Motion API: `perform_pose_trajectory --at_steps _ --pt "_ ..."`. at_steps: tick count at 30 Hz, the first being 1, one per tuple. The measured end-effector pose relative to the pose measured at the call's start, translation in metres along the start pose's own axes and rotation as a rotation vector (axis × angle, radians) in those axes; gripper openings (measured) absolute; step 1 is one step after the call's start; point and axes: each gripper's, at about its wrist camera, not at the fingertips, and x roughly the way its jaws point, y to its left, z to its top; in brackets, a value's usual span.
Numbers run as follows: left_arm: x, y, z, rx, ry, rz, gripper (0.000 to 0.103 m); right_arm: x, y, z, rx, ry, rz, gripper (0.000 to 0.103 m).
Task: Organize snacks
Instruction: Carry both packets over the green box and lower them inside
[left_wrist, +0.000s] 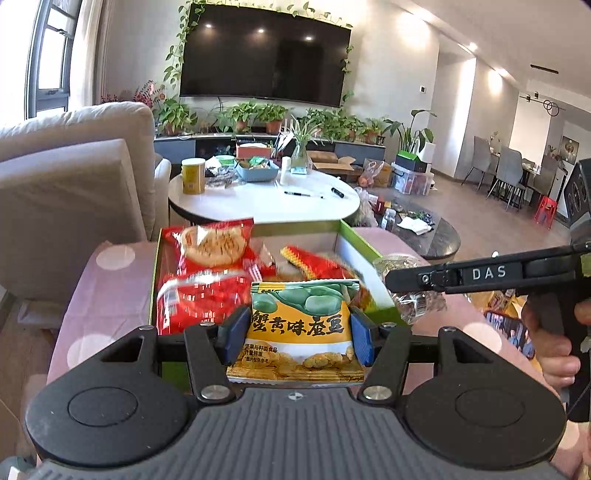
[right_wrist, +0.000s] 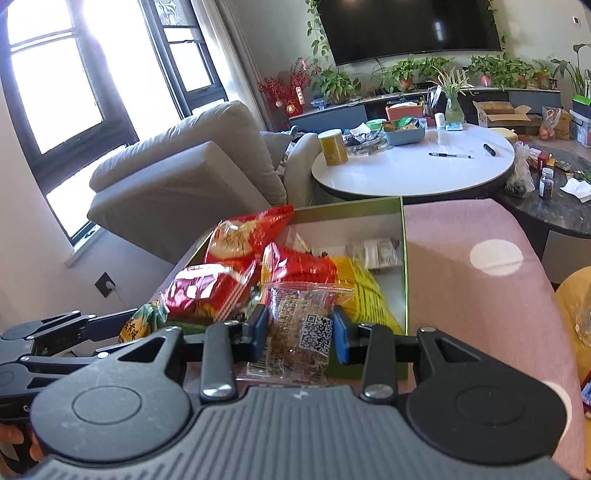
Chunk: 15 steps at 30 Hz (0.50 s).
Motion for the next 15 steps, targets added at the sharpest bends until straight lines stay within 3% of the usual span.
perform_pose_trajectory --at_steps 15 --pt "0.044 -0.007 0.051 0.021 -0.035 0.036 0.054 0.032 -0.018 0.04 0.055 -0.022 -0.004 0.041"
